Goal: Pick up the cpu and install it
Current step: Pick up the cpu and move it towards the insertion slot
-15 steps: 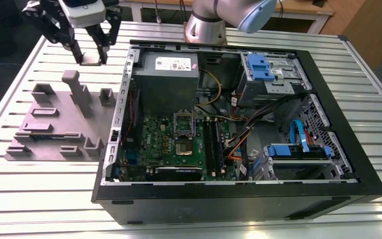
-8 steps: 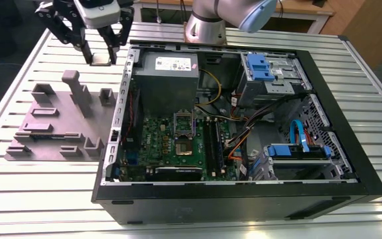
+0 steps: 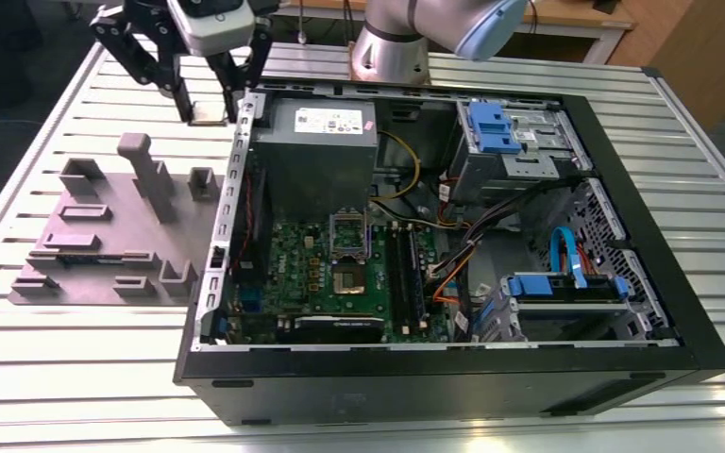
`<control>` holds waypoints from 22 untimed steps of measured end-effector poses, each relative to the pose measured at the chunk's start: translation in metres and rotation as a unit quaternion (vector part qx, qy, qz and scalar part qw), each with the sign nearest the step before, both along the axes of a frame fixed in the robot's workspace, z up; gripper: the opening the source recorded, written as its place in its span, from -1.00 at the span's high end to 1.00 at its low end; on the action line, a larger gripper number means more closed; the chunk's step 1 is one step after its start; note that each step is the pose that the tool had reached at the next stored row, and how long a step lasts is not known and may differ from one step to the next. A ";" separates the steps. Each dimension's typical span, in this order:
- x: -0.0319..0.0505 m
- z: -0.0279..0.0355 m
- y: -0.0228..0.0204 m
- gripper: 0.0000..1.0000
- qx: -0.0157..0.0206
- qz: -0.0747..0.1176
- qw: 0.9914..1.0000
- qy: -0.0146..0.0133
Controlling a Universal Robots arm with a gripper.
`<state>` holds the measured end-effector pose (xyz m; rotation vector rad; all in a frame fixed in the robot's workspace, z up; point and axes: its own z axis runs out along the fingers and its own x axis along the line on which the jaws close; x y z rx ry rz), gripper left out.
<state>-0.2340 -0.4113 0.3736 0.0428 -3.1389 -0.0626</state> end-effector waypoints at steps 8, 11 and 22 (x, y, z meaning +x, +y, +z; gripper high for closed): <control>0.0014 -0.0009 -0.0150 0.06 0.000 0.000 1.000 0.000; 0.0062 -0.0009 -0.0158 0.06 0.000 0.000 1.000 0.000; 0.0521 -0.0018 -0.0159 0.06 0.000 0.000 1.000 0.000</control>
